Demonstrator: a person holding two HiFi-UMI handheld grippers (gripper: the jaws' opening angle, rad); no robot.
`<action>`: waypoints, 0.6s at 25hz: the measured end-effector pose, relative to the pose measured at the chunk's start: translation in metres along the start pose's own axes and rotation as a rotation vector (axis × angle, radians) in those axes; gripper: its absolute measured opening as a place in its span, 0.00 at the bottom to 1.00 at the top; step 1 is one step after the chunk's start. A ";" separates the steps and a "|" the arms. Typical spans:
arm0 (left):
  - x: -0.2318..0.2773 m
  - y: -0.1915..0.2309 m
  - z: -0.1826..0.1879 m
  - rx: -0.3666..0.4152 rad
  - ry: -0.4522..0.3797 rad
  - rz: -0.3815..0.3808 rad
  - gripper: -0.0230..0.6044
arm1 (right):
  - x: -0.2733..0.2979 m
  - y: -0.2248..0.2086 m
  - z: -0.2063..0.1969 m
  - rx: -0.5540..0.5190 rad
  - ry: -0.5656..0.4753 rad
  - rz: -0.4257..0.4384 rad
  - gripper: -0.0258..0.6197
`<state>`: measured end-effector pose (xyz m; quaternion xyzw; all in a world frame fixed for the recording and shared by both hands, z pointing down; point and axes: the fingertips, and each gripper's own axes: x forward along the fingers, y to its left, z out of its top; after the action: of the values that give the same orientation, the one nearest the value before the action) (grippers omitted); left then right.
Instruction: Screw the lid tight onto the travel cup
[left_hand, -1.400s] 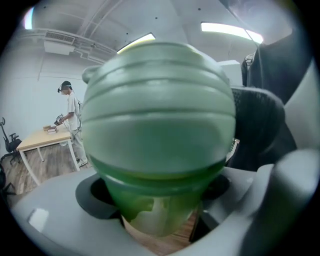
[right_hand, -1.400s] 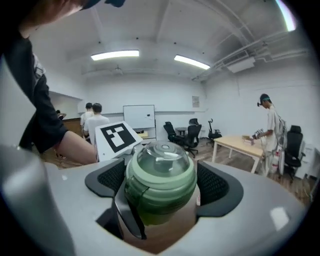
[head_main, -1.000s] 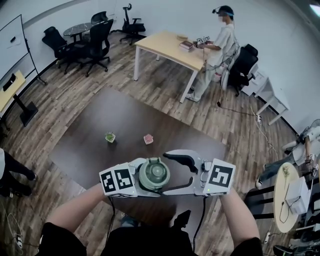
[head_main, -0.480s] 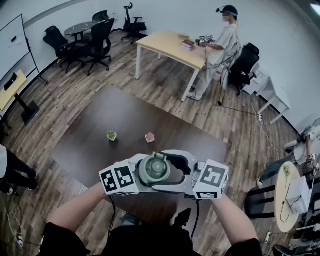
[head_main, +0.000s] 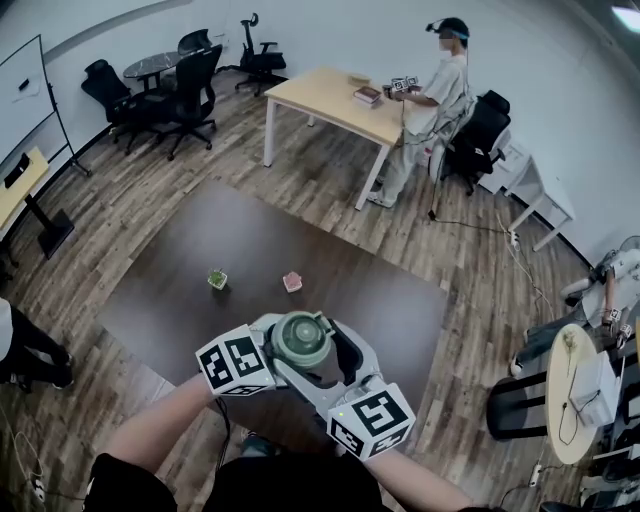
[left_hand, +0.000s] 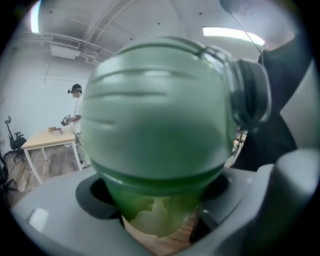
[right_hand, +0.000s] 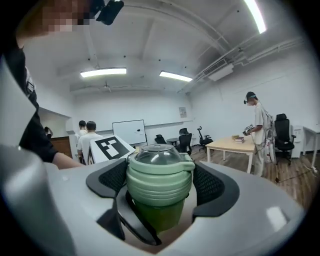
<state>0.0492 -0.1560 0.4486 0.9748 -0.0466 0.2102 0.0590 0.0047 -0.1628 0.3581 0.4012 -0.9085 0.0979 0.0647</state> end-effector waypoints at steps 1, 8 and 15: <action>-0.001 -0.001 0.001 0.006 0.002 -0.005 0.68 | -0.003 0.001 0.003 -0.024 -0.001 0.036 0.71; -0.016 -0.021 0.012 0.070 -0.006 -0.091 0.68 | -0.038 0.024 0.029 -0.286 0.084 0.624 0.72; -0.010 -0.048 0.024 0.126 0.002 -0.149 0.68 | -0.043 0.038 0.023 -0.334 0.183 0.943 0.70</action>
<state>0.0560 -0.1109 0.4178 0.9771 0.0396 0.2086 0.0131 0.0043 -0.1123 0.3224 -0.0785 -0.9846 0.0045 0.1562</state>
